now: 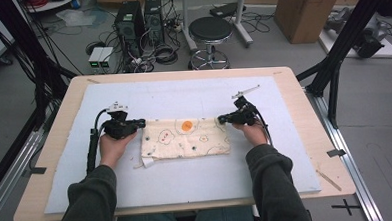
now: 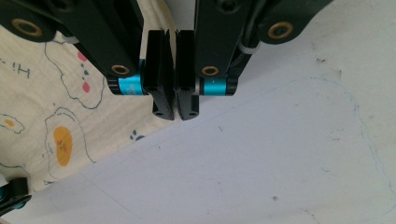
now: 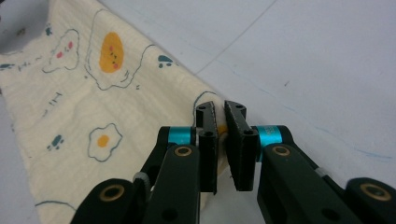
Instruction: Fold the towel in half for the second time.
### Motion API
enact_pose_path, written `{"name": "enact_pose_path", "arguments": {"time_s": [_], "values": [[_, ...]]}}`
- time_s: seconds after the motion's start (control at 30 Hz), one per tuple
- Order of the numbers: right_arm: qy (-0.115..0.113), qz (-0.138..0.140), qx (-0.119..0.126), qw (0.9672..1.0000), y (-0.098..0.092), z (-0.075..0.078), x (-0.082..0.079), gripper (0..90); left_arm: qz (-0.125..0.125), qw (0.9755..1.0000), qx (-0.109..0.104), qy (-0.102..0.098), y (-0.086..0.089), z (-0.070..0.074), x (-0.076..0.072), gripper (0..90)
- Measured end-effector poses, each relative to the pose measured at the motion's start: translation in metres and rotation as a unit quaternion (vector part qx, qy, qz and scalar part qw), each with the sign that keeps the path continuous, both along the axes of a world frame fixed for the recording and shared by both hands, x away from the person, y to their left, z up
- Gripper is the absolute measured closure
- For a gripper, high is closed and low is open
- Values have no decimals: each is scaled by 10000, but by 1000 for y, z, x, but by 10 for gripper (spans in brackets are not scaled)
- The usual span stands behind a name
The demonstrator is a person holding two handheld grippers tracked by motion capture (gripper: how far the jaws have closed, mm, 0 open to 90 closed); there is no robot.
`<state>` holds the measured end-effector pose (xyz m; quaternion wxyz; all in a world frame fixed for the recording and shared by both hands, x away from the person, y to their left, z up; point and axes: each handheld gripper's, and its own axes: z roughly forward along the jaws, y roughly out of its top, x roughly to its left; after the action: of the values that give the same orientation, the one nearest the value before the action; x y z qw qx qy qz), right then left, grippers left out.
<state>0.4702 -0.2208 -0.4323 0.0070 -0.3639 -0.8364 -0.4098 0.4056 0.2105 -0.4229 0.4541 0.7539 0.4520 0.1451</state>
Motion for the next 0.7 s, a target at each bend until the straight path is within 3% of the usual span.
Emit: {"name": "enact_pose_path", "arguments": {"time_s": [0.33,0.53,0.7], "values": [[-151,29,313,9994,-1,8,-8,839,8,9999,-78,-151,5,-1,-9,858],[-301,101,253,9992,1,15,-15,840,-68,9995,-31,-293,4,1,-17,858],[-282,128,164,9994,-2,16,-18,839,-136,9991,-11,-390,3,4,-21,857]]}}
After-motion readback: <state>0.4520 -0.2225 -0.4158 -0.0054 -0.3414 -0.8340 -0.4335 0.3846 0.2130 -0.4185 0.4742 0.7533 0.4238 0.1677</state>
